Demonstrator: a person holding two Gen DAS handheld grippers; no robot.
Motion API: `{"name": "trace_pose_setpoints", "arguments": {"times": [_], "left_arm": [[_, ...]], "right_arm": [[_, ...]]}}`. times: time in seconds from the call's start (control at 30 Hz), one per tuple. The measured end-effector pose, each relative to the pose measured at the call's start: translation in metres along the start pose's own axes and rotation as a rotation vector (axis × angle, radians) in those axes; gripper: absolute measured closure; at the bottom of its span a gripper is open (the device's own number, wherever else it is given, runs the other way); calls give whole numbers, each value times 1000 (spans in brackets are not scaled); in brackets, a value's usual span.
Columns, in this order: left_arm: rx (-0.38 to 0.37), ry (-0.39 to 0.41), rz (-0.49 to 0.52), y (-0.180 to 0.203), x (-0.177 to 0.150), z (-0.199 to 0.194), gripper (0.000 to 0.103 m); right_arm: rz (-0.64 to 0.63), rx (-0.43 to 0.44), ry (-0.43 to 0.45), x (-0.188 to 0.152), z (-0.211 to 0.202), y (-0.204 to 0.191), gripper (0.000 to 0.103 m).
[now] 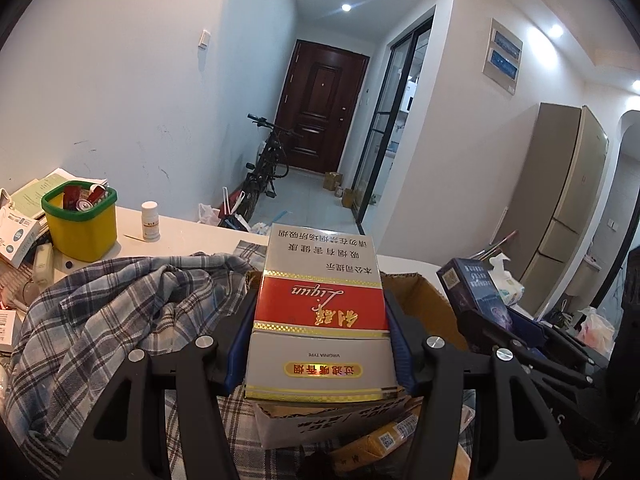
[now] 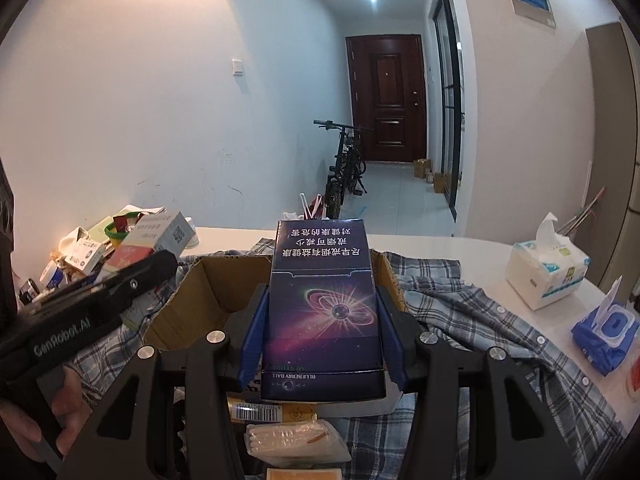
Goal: Organize objects
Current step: 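Carry both boxes up over the open cardboard box with both grippers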
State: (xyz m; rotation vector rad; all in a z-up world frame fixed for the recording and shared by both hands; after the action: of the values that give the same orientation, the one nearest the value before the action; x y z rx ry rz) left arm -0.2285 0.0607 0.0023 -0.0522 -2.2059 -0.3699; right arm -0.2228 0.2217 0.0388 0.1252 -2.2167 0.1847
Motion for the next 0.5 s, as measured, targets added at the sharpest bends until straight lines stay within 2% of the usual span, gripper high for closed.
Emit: {"name": "trace_pose_setpoints", "arguments": {"times": [0.17,0.23,0.43,0.5], "left_arm": [[23,-44,-9,0,-4,13,43],[22,-59,-24,-3,-4,18,43],[31,-68,-44,-10,-5,22,43],[35,-71,-50,-11,-5,23,43]], "right_arm": [[46,71,-82,-1,23,7,54],[57,69,-97,-3,30,9,54],[76,69,-19,4,29,10,54],[63,29,-31,8,32,9,54]]}}
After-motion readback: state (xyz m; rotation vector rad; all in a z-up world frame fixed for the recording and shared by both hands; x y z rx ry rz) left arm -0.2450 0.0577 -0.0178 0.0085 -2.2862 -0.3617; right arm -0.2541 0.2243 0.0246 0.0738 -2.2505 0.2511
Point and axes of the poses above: each gripper's, at about its wrist camera, not at the fingertips, and z roughly the way its jaws point, y to its right, x to its top, the point moved 1 cm from there along z, roughly the way its jaws point, and after that the axes turned 9 degrees about -y, right-handed, at the moved point
